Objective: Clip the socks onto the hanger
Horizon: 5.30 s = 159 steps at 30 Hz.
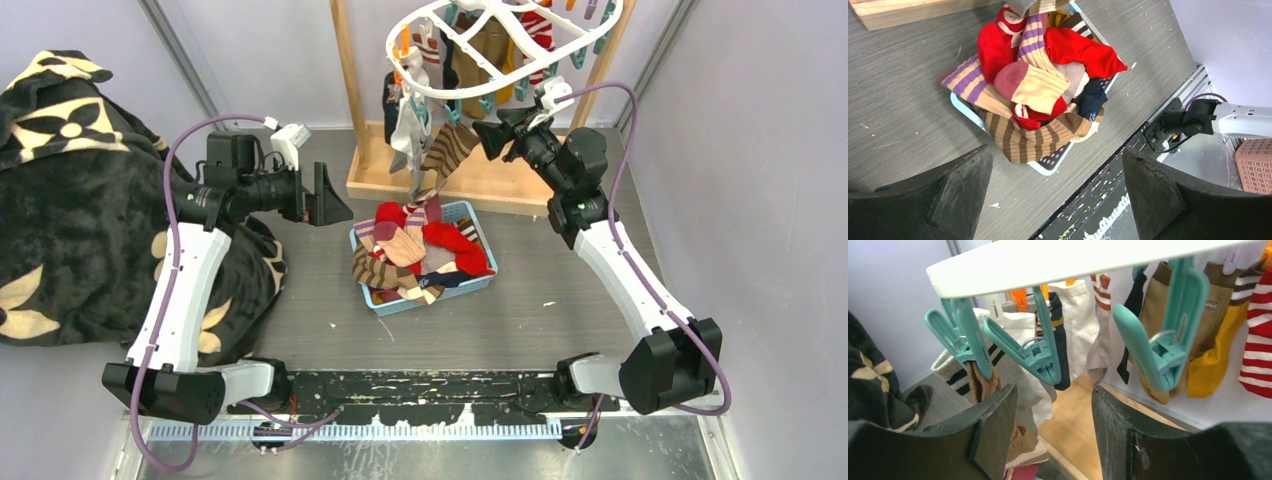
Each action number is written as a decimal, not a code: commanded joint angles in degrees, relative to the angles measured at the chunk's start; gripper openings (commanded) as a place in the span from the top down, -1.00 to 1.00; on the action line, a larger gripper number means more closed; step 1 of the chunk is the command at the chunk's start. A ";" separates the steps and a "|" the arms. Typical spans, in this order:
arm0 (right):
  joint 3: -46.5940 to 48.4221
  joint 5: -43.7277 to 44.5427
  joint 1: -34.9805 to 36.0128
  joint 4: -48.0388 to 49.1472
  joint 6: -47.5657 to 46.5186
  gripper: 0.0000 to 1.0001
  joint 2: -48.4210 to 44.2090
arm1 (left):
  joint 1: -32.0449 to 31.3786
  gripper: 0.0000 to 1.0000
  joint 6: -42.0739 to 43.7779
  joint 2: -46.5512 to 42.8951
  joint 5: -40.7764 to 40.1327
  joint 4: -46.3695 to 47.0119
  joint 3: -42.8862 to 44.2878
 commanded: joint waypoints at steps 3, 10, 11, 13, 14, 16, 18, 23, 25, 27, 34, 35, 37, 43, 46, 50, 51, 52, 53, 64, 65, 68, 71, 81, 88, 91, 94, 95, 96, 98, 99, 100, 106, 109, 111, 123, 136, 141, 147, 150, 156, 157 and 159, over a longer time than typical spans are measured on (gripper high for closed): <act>8.67 -9.39 -1.98 -7.35 -5.39 -0.38 0.72 | -0.51 -0.99 -0.39 -1.60 2.27 0.27 2.41; 12.87 -19.04 -4.81 -10.67 -2.72 -0.44 4.06 | -0.99 -0.99 0.08 -1.50 2.52 -0.08 2.84; 12.83 -19.22 -5.12 -10.08 -2.14 -0.45 4.27 | -1.04 -0.99 0.16 -1.54 2.53 -0.12 2.91; 12.16 -20.00 -6.18 -7.10 0.22 -0.45 4.61 | -1.21 -0.99 0.21 -1.83 2.55 -0.19 2.89; 11.96 -20.76 -6.85 -5.63 1.77 -0.44 5.02 | -1.28 -0.99 0.30 -1.92 2.55 -0.11 2.86; 11.79 -22.37 -8.24 -2.74 5.20 -0.43 5.96 | -1.52 -0.99 0.51 -2.03 2.54 -0.13 2.85; 11.42 -24.11 -9.33 1.03 8.82 -0.41 7.14 | -1.70 -0.99 0.52 -2.08 2.54 -0.14 3.00; 11.87 -29.36 -9.73 6.02 14.08 -0.40 8.96 | -2.27 -0.99 0.48 -1.92 2.31 -0.08 3.18; 12.24 -30.26 -9.77 7.35 15.57 -0.40 9.89 | -2.36 -0.99 0.56 -1.76 2.20 -0.21 3.35; 12.16 -30.69 -10.07 9.81 17.68 -0.40 10.63 | -2.47 -0.99 0.84 -1.63 2.04 -0.55 3.73; 12.67 -32.59 -11.38 25.12 30.93 -0.40 16.49 | -2.72 -0.99 1.29 -1.73 2.06 -1.24 4.08; 12.69 -32.65 -11.60 27.98 33.60 -0.39 17.56 | -2.79 -0.99 1.37 -1.71 2.08 -1.22 4.08; 12.87 -32.66 -12.31 33.69 38.64 -0.34 19.71 | -2.87 -0.99 1.59 -1.72 1.97 -1.37 4.08; 13.14 -32.31 -14.03 48.29 52.30 -0.25 22.94 | -2.90 -0.99 2.44 -1.67 1.66 -1.94 4.01; 12.06 -32.13 -13.95 49.87 53.88 -0.16 22.40 | -2.99 -0.99 2.54 -1.83 1.51 -1.86 3.91; 7.38 -28.40 -13.77 49.77 50.98 0.11 18.88 | -3.00 -0.99 2.86 -1.92 1.02 -1.88 3.41; 6.16 -27.89 -13.65 49.05 50.03 0.20 17.82 | -3.02 -0.99 3.08 -2.03 0.78 -1.96 3.30; 5.28 -27.52 -13.42 48.23 49.00 0.28 16.69 | -3.04 -0.99 3.33 -2.12 0.60 -2.13 3.29; 4.47 -27.26 -13.11 47.23 47.62 0.35 15.46 | -3.08 -0.99 3.55 -2.20 0.45 -2.27 3.29; 2.89 -21.51 -5.71 17.59 20.86 0.85 2.47 | -3.13 -0.99 4.93 -3.62 -0.99 -2.87 2.77; 3.23 -20.51 -4.65 14.68 18.35 0.87 1.79 | -3.07 -0.99 5.09 -3.81 -1.16 -3.01 2.76; 4.67 -16.47 -1.66 8.13 12.82 0.97 0.97 | -3.13 -0.99 5.22 -4.19 -1.64 -3.11 2.68; 5.74 -11.92 2.03 5.19 9.66 0.98 1.44 | -3.09 -0.99 4.50 -4.52 -2.20 -2.78 2.63; 9.87 -4.11 9.89 1.63 5.01 0.98 6.71 | -3.07 -0.99 -0.15 -4.25 -5.12 -0.12 5.63; 8.86 -0.88 10.31 2.55 5.51 0.58 6.34 | -3.13 -0.99 -4.29 -0.66 -4.64 1.22 9.12; 7.12 -0.36 10.23 3.19 5.42 0.31 5.00 | -3.09 -0.99 -5.89 1.37 -3.70 1.14 10.79; 5.05 0.00 9.21 3.13 4.67 0.13 3.18 | -3.09 -0.99 -6.16 2.57 -3.06 0.60 11.89; 4.49 -0.38 8.20 3.46 5.01 0.08 2.85 | -3.09 -0.99 -6.16 2.63 -2.92 0.69 11.90; 3.94 -1.15 7.37 4.19 5.64 -0.01 2.56 | -3.07 -0.99 -6.16 2.57 -2.88 0.90 11.79; 2.98 -3.92 5.65 7.04 7.96 -0.20 2.68 | -3.07 -0.99 -6.16 2.52 -2.78 1.20 11.45; 2.72 -5.57 4.97 8.73 9.35 -0.25 3.05 | -3.13 -0.99 -6.10 2.42 -2.66 1.30 11.32; 2.57 -7.41 4.48 10.27 10.42 -0.27 3.42 | -3.07 -0.99 -6.03 2.39 -2.64 1.33 11.17; 5.43 -15.32 1.76 14.39 14.75 -0.28 7.14 | -3.07 -0.99 -4.87 1.65 -2.60 1.13 10.30; 5.58 -17.92 -0.21 20.87 20.54 -0.30 9.35 | -3.10 -0.99 -4.54 1.16 -2.55 1.33 9.83; 5.66 -20.53 -1.15 26.42 25.20 -0.31 11.19 | -3.07 -0.99 -4.25 1.00 -2.60 1.41 9.56; 9.80 -23.26 -1.90 44.64 41.88 -0.30 18.99 | -3.08 -0.99 -2.47 0.53 -2.64 0.89 9.26; 6.34 -19.83 -1.86 52.92 49.45 -0.13 19.75 | -3.11 -0.99 -1.16 -0.32 -2.67 0.37 8.48; -2.94 -13.69 -0.79 55.22 46.76 -0.29 17.39 | -3.09 -0.99 -0.91 -0.52 -2.58 -0.11 8.30; -6.22 -11.57 -1.06 51.33 42.16 -0.43 14.32 | -3.07 -0.99 -0.45 -0.99 -2.56 -0.48 8.65; -4.12 -12.29 -1.52 51.91 43.09 -0.49 15.43 | -3.13 -0.99 -0.40 -1.04 -2.60 -0.56 8.95; 2.79 -16.50 -3.31 56.49 49.67 -0.55 20.10 | -3.13 -0.99 0.29 -1.02 -2.83 -1.08 9.50; 3.62 -16.66 -3.74 57.16 50.86 -0.56 20.82 | -3.12 -0.99 0.40 -1.06 -2.92 -1.17 9.67; 4.91 -17.14 -4.28 58.83 52.70 -0.59 22.24 | -3.13 -0.99 0.58 -1.13 -3.02 -1.27 9.91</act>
